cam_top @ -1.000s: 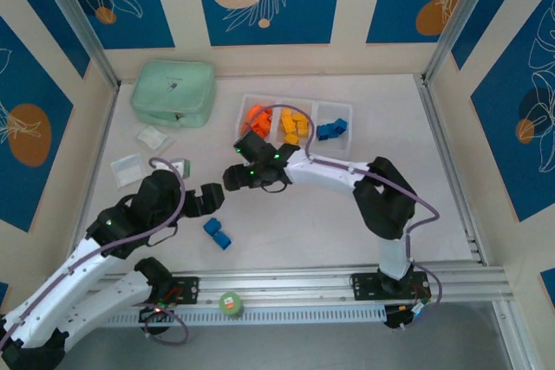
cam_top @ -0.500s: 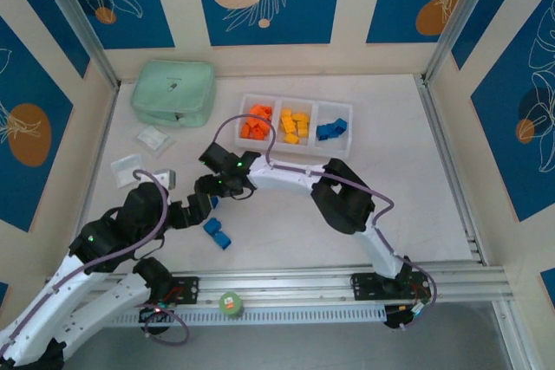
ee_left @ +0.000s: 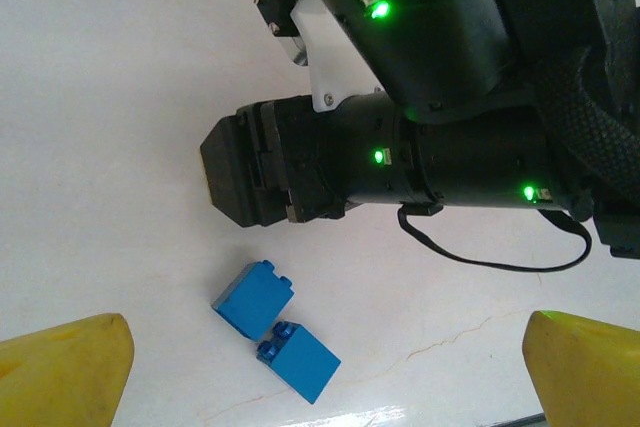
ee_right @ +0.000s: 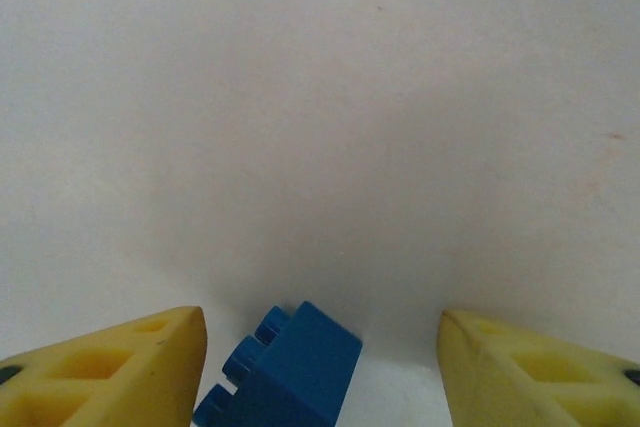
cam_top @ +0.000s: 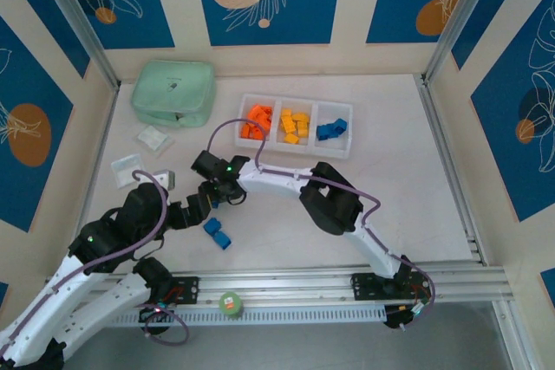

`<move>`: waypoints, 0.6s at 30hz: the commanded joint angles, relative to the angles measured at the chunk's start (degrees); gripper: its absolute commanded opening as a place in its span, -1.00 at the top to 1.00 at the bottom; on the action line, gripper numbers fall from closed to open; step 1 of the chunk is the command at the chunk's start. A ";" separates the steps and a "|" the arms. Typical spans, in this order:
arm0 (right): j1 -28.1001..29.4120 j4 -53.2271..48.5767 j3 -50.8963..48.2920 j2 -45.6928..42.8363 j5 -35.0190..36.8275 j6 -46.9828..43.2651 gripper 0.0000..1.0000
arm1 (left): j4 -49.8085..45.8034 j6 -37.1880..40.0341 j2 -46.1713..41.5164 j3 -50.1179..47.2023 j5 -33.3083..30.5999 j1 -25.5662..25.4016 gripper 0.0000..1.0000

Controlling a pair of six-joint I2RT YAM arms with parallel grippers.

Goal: Sort the legos into containers by color
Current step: Pick up the lego from the center of the table.

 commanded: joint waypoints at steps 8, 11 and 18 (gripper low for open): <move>1.15 -3.96 1.19 0.13 3.28 -1.59 0.16 | 0.67 -0.71 0.06 0.41 0.39 0.31 -0.99; 0.95 -3.69 1.55 0.59 3.08 -2.16 0.28 | 0.68 -0.73 0.10 0.32 0.39 0.31 -0.99; 0.22 -3.16 0.06 -1.91 2.87 -3.70 0.50 | 1.00 -0.83 0.22 0.50 0.64 0.31 -0.99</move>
